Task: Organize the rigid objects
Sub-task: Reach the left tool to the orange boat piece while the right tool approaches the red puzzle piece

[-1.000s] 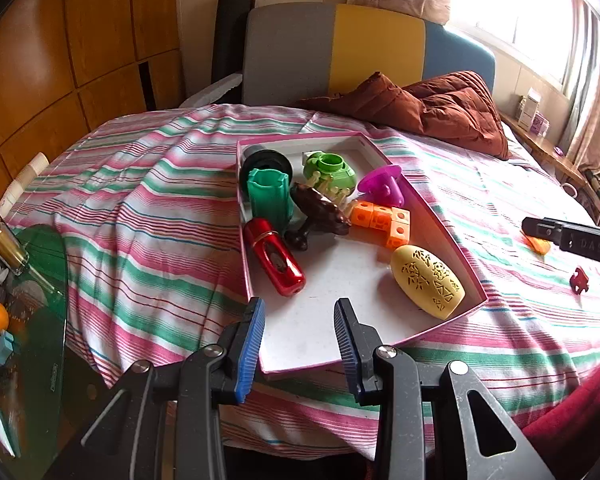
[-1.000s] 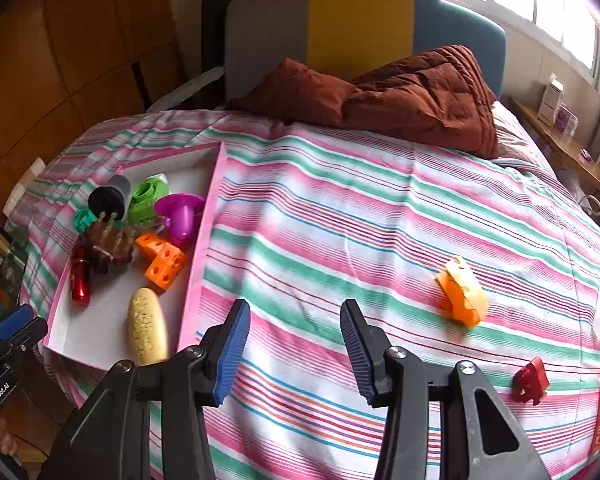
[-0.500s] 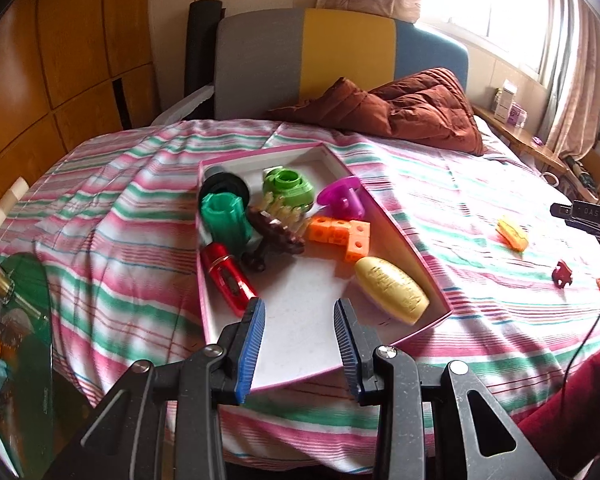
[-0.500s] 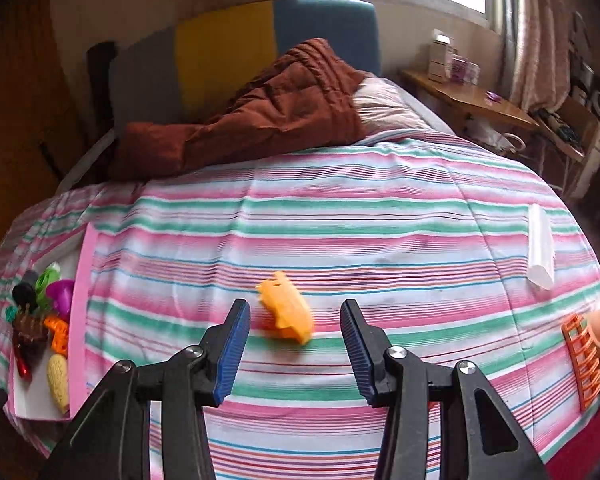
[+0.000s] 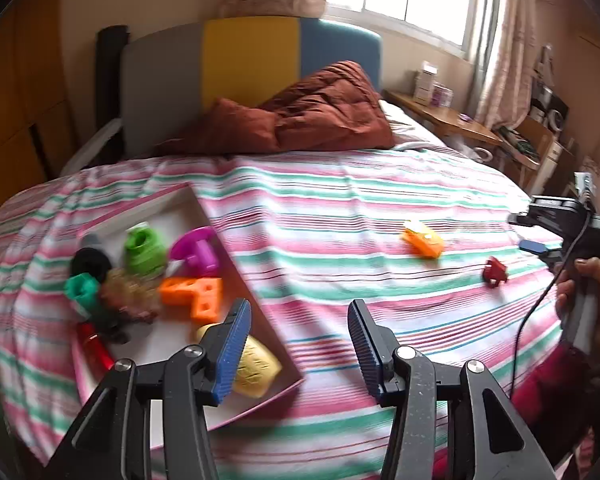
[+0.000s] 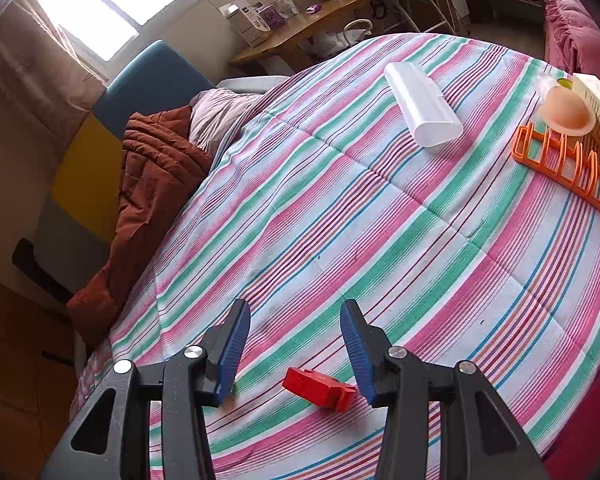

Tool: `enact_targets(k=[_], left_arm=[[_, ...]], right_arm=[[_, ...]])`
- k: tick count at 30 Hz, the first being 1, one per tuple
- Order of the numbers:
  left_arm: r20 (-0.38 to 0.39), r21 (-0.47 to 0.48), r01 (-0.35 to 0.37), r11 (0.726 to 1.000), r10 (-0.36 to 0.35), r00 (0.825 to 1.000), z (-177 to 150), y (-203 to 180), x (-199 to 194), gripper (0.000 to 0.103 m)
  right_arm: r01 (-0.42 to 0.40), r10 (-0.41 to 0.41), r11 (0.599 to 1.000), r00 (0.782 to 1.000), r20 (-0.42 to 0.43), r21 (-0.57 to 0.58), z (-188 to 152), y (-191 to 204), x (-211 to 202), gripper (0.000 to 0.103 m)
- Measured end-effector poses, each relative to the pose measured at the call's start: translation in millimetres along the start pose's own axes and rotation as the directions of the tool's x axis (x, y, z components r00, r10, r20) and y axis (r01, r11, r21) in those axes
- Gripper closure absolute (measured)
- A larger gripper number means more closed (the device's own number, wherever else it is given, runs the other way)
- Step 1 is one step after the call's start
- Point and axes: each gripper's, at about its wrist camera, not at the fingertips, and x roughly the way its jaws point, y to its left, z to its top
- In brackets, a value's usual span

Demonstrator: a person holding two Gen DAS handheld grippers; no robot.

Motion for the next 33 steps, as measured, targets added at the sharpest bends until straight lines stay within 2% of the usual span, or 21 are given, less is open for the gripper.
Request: enact_targets(k=[5, 11, 14, 26, 31, 32, 33], left_arm=[[-0.093, 0.003, 0.096, 0.995, -0.095, 0.991, 13, -30, 39, 0.05], [-0.155, 0.034, 0.154, 0.987, -0.147, 0.977, 29, -72, 77, 0.05], [-0.187, 0.02, 0.191, 0.981, -0.184, 0.965, 42, -92, 101, 0.05], [-0.256, -0.068, 0.138, 0.988, -0.151, 0.955, 84, -135, 184, 0.044], [-0.304, -0.072, 0.114, 0.991, -0.131, 0.944, 87, -141, 219, 0.044], [-0.304, -0.077, 0.116, 0.99, -0.134, 0.943, 85, -137, 221, 0.055], [-0.286, -0.064, 0.113, 0.991, -0.127, 0.95, 82, -133, 218, 0.074]], right_arm=[[-0.019, 0.019, 1.0, 0.999, -0.029, -0.019, -4, 5, 4, 0.056], [-0.039, 0.038, 0.999, 0.998, -0.041, -0.015, -4, 6, 6, 0.056], [-0.046, 0.046, 0.999, 0.998, -0.046, -0.009, -4, 5, 6, 0.056], [-0.076, 0.074, 0.996, 0.996, -0.053, -0.038, -3, 13, 8, 0.056], [-0.087, 0.085, 0.996, 0.995, -0.058, -0.032, -3, 13, 10, 0.056], [-0.092, 0.09, 0.995, 0.994, -0.064, -0.026, -3, 12, 11, 0.056], [-0.092, 0.09, 0.996, 0.993, -0.07, -0.019, -2, 11, 12, 0.056]])
